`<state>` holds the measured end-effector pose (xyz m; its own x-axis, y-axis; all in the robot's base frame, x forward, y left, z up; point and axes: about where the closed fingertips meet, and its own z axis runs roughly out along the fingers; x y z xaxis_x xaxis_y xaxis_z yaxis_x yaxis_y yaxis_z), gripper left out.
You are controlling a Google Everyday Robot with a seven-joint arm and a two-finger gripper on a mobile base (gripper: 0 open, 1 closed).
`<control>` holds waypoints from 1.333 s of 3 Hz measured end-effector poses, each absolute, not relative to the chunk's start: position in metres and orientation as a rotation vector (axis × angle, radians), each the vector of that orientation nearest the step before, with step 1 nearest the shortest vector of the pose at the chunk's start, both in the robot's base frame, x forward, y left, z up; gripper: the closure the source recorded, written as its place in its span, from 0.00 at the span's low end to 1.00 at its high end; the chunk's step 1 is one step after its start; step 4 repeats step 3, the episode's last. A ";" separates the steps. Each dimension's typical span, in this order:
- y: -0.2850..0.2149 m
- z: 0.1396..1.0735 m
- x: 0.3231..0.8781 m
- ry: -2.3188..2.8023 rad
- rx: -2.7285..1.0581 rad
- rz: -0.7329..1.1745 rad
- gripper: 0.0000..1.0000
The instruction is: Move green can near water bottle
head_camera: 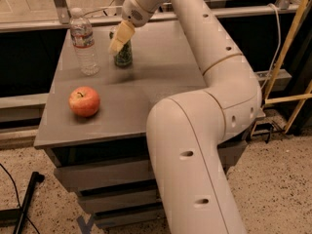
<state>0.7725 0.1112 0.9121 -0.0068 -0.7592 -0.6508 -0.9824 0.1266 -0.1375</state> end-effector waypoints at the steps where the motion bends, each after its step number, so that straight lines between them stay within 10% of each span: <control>1: 0.082 0.956 0.750 1.746 -1.712 0.437 0.00; 4: 0.036 1.024 0.699 1.690 -1.690 0.339 0.00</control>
Offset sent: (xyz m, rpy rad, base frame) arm -0.1670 -0.1348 0.1535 -0.0069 -0.2791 -0.0226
